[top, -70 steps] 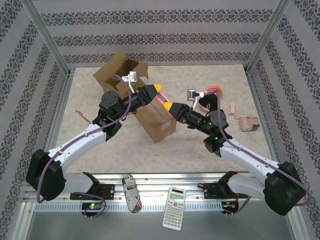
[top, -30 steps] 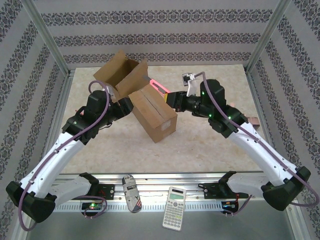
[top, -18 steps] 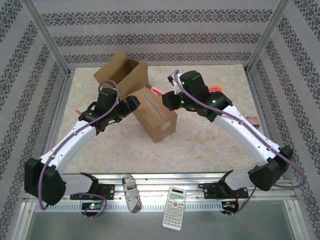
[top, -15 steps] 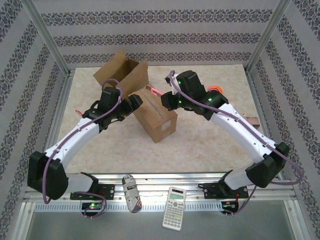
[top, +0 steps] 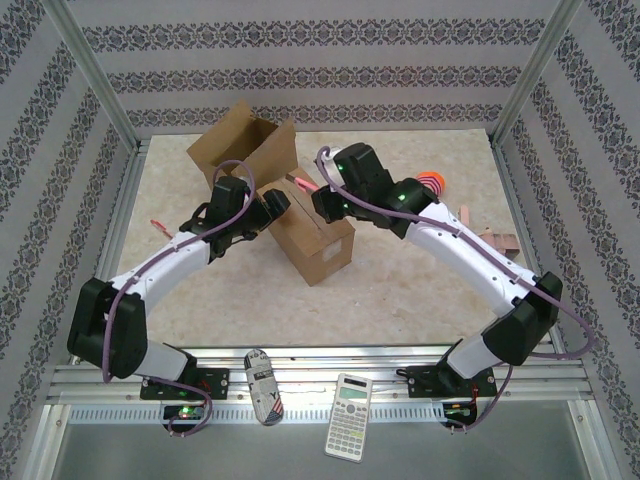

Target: Unpack the express box

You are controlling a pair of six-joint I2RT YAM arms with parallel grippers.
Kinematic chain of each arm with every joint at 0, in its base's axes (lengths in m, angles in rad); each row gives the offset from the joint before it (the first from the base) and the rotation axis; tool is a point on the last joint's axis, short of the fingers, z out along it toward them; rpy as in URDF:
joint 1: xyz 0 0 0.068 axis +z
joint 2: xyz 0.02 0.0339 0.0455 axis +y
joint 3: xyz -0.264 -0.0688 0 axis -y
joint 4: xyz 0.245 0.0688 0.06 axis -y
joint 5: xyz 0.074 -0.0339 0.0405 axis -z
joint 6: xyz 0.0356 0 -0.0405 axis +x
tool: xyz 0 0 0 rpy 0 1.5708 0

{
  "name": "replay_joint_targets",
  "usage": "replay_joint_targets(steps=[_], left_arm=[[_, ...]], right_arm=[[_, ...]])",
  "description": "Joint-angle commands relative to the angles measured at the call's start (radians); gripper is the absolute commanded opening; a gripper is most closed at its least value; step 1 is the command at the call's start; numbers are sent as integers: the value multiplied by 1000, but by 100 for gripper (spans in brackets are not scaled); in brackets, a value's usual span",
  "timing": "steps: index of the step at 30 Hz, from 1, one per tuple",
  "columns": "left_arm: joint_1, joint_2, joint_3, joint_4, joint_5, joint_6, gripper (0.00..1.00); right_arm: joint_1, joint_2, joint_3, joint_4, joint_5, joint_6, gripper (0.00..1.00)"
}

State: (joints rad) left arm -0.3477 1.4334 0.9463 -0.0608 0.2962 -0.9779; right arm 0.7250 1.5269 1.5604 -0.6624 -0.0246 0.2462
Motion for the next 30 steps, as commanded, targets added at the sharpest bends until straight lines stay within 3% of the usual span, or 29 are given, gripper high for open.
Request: replay_joint_targets(steps=[1,15,30], left_arm=[[12,15,-24,76,7,-13,85],[13,14,-170,203,21,-15,84],[13,-2,-251,314,44,-11,84]], right_arm=[[20,23,42,13,66,-21,0],[116,118,123,-51,285,-14,0],[128,199,142,-25,312,13,0]])
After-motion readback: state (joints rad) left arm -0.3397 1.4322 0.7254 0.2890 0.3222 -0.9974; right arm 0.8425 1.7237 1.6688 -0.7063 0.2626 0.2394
